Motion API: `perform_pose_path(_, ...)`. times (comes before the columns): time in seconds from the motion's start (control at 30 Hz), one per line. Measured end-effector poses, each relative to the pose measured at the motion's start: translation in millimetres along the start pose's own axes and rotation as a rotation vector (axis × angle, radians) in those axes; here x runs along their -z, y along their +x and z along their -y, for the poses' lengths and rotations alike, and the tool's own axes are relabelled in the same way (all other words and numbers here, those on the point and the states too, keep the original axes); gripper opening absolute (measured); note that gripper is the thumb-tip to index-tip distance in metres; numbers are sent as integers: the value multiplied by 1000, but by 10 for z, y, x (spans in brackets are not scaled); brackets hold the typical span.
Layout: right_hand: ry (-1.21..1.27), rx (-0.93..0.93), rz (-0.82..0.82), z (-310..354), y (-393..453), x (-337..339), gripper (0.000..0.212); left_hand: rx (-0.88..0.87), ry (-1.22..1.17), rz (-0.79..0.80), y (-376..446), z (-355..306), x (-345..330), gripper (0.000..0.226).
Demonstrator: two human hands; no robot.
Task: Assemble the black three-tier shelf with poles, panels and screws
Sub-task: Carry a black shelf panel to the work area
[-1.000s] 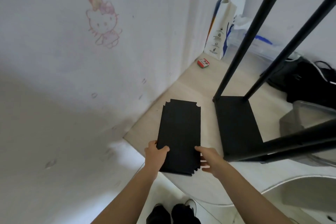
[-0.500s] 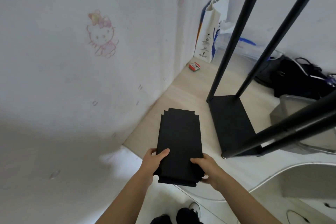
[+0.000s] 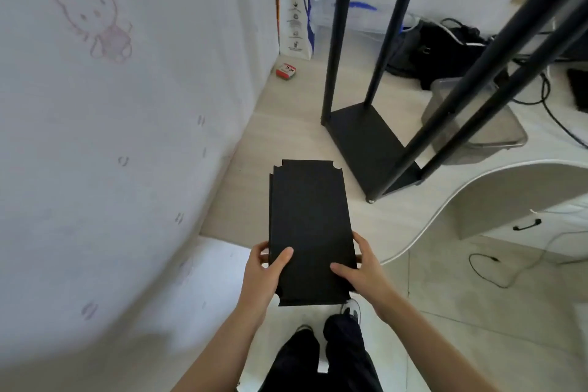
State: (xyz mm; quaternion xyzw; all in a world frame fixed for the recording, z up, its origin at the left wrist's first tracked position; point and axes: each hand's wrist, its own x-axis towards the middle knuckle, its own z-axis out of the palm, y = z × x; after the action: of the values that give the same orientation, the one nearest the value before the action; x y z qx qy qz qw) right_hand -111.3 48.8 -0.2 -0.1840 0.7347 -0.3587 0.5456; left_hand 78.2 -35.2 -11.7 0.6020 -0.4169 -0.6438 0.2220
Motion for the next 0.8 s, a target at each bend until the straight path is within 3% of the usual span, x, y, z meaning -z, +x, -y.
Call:
perform_pose_path(0.43, 320, 5, -222, -1108, -988, 405, 74, -160, 304, 196, -805, 463, -521, 48)
perform_pose_path(0.57, 383, 17, -332, -1440, -1305, 656, 73, -201, 401, 320, -995, 609, -856, 66)
perform_pose_path(0.8, 520, -29, -498, -2153, -1889, 1275, 73, -256, 497, 526, -1446, 927, -1724, 65)
